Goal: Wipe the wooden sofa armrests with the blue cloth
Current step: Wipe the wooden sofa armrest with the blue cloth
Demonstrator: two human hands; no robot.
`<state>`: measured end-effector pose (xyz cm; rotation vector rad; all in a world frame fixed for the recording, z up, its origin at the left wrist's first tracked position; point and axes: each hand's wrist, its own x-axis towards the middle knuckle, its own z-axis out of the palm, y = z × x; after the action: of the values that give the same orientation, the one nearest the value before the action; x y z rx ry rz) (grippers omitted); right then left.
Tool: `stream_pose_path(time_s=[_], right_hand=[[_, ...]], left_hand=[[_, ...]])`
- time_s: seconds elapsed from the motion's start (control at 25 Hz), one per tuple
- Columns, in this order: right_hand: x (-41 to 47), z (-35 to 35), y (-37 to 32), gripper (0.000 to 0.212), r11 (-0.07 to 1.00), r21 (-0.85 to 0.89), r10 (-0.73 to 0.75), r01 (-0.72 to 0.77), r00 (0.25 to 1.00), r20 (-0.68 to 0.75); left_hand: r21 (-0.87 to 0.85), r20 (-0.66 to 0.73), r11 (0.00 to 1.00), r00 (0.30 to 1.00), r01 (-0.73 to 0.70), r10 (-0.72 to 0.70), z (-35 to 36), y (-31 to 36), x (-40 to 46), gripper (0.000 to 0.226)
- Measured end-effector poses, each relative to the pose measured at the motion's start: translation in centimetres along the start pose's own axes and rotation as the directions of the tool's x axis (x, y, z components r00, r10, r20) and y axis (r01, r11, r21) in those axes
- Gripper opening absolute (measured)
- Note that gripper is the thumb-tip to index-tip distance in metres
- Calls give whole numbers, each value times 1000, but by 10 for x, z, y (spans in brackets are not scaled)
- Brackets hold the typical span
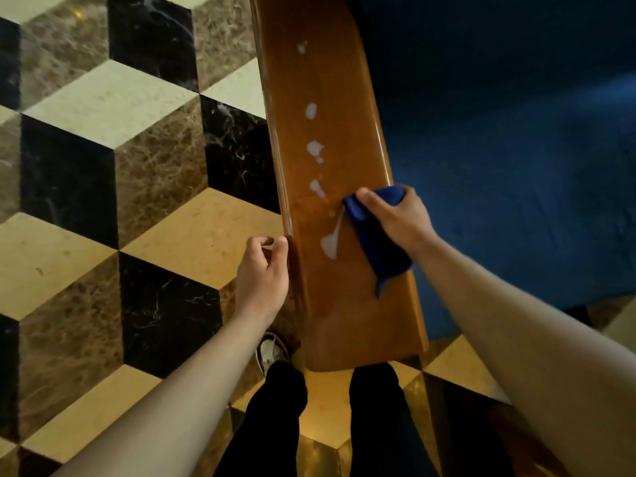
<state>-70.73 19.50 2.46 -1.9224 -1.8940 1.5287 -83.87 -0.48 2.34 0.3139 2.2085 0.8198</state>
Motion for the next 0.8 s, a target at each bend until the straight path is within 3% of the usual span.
stream_pose_path(time_s=[0.08, 0.12, 0.24, 0.32, 0.36, 0.44, 0.48, 0.6, 0.8], right_hand=[[9, -3, 2, 59, 992, 128, 12, -17, 999, 39], [4, -2, 9, 57, 989, 149, 4, -9, 999, 32], [-38, 2, 46, 73, 990, 131, -50, 56, 998, -48], [-85, 8, 74, 90, 997, -35, -74, 72, 996, -47], [-110, 13, 85, 97, 968, -224, -122, 112, 992, -30], [-153, 35, 97, 106, 771, -594, -273, 230, 962, 18], [-166, 50, 98, 110, 687, -678, -315, 261, 948, 46], [-167, 99, 73, 117, 615, -737, -345, 282, 936, 71], [-80, 142, -13, 103, 613, -742, -445, 270, 895, -41]], left_hand=[[-50, 19, 999, 1000, 15, -15, -3, 6, 11, 46], [-73, 33, 997, 999, 23, -21, -3, 7, 14, 46], [-155, 80, 986, 996, 60, -48, -8, 6, 14, 46], [-193, 105, 975, 991, 107, -88, -11, 4, 11, 57], [-212, 112, 969, 988, 131, -109, -11, 2, 10, 64], [-268, 139, 945, 978, 186, -153, -13, 2, 12, 81], [-291, 154, 933, 973, 213, -174, -14, 1, 15, 96], [-310, 197, 912, 957, 268, -214, -9, -24, 38, 127], [-269, 278, 935, 948, 233, -156, -24, -10, 54, 128]])
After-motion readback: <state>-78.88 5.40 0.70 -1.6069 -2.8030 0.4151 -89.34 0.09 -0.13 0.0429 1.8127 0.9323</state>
